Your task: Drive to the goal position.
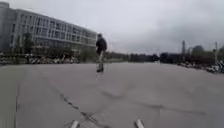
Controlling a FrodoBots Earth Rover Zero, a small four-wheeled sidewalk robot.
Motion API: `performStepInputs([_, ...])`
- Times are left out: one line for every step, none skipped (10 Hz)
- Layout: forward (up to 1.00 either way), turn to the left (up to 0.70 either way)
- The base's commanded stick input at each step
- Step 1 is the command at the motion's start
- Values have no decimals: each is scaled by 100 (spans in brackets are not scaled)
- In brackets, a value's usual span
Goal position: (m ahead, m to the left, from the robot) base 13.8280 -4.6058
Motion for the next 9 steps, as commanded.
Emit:
performStepInputs([100, 1])
performStepInputs([100, 1])
performStepInputs([100, 1])
performStepInputs([100, 1])
performStepInputs([100, 1])
performStepInputs([100, 1])
performStepInputs([100, 1])
performStepInputs([100, 1])
performStepInputs([100, 1])
